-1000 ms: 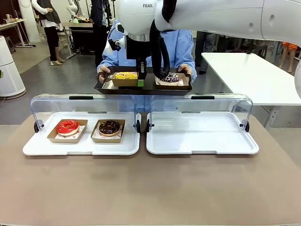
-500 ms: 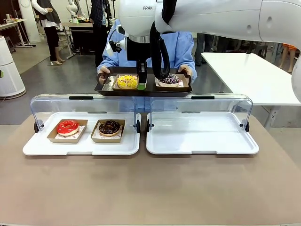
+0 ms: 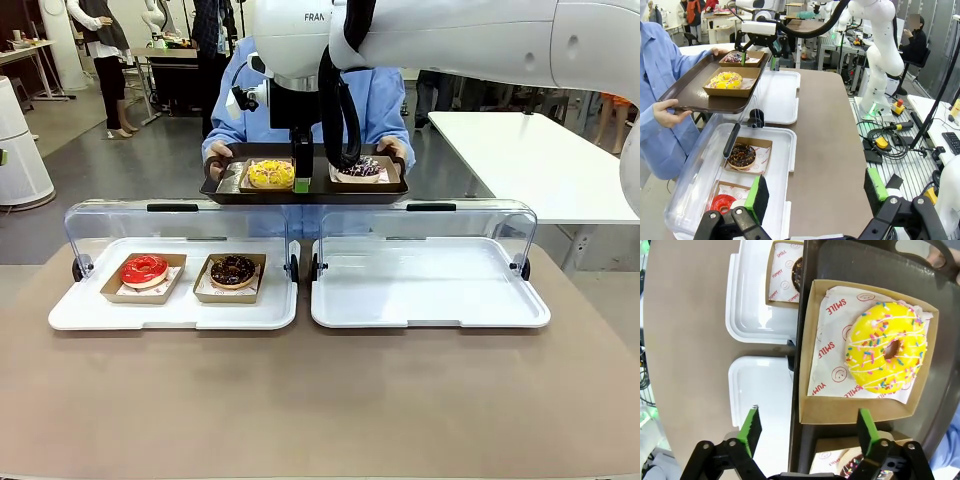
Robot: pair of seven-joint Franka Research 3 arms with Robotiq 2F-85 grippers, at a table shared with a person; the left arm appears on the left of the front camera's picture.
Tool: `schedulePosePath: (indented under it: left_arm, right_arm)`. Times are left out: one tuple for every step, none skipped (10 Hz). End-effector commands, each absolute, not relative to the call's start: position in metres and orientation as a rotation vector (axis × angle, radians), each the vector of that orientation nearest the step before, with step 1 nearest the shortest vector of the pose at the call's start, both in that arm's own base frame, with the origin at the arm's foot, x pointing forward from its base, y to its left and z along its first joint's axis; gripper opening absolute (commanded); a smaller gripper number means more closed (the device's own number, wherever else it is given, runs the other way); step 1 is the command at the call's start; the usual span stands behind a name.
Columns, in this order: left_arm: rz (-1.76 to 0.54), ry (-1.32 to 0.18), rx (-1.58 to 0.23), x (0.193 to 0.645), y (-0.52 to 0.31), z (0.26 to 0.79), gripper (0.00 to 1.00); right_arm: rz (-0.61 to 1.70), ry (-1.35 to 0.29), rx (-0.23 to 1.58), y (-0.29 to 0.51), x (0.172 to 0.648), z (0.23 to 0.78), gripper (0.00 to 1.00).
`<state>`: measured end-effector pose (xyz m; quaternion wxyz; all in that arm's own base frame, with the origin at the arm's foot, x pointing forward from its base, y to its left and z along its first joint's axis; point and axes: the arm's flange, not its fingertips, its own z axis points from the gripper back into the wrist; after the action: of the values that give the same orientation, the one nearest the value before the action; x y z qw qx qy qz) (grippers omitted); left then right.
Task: Provide the desired donut to the person.
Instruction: Place the picked Paper togo box onto the Handle tray extended by the person.
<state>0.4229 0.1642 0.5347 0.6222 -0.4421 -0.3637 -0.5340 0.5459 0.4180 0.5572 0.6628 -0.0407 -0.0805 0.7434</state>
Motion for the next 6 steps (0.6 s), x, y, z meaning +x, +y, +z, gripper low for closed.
schedulePosePath:
  left_arm:
    - [-1.230, -0.838, -1.018, 0.421, 0.165, 0.536, 1.00]
    - [-1.230, -0.838, -1.018, 0.421, 0.165, 0.536, 1.00]
    - [-1.230, -0.838, -1.018, 0.421, 0.165, 0.536, 1.00]
    - [-1.230, -0.838, -1.018, 0.421, 0.165, 0.536, 1.00]
    - [-1.230, -0.838, -1.018, 0.421, 0.165, 0.536, 1.00]
    - [-1.230, -0.838, -1.018, 0.421, 0.165, 0.536, 1.00]
  right_arm:
    - [1.691, -0.200, -0.050, 0.420, 0.551, 0.562, 1.00]
    - [1.695, -0.198, -0.047, 0.419, 0.550, 0.562, 1.00]
    - [1.690, -0.195, -0.049, 0.418, 0.549, 0.562, 1.00]
    - [1.653, -0.167, -0.086, 0.416, 0.543, 0.566, 1.00]
    - [1.647, -0.120, -0.104, 0.408, 0.523, 0.572, 1.00]
    - [1.667, -0.073, -0.146, 0.389, 0.486, 0.579, 1.00]
